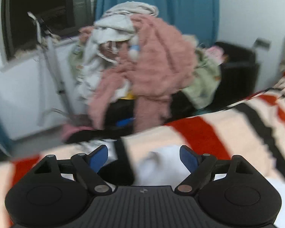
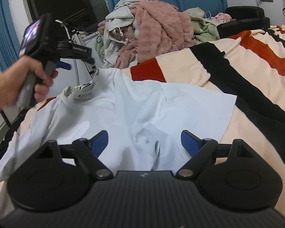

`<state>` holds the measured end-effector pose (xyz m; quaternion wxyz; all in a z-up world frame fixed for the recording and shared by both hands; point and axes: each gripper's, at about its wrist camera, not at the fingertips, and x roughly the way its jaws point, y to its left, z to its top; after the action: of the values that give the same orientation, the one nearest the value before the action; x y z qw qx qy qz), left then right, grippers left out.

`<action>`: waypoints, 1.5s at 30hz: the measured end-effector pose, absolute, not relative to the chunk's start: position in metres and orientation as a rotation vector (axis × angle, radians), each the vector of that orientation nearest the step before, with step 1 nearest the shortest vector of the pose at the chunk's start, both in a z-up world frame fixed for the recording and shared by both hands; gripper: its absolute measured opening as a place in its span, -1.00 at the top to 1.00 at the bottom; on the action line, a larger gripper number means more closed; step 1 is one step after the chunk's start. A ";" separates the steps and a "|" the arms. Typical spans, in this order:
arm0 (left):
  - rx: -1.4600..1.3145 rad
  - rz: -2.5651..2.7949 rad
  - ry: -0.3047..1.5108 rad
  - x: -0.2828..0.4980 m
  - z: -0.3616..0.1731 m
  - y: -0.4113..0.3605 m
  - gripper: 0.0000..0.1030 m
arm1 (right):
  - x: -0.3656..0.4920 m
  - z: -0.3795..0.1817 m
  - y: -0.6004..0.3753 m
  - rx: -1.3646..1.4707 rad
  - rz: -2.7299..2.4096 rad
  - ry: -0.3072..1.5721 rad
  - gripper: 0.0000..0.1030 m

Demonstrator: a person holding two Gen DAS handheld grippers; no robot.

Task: Fold clothes

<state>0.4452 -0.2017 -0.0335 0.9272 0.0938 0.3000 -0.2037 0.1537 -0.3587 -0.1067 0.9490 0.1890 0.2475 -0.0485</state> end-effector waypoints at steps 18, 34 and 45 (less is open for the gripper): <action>0.168 -0.280 0.617 0.499 -0.097 -0.287 0.81 | 0.160 -0.112 -0.367 0.359 -0.140 0.489 -0.65; 0.133 -0.325 0.400 0.298 0.005 -0.203 -0.82 | 0.152 -0.103 -0.365 0.285 -0.174 0.379 -0.65; 0.096 -0.249 0.439 0.098 0.017 -0.089 -0.82 | 0.090 -0.061 -0.352 0.270 -0.194 0.292 -0.64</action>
<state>0.0977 -0.0892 0.0167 0.9671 0.0475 0.2172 -0.1233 0.0904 -0.3524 -0.0611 0.9756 0.1339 0.1448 -0.0964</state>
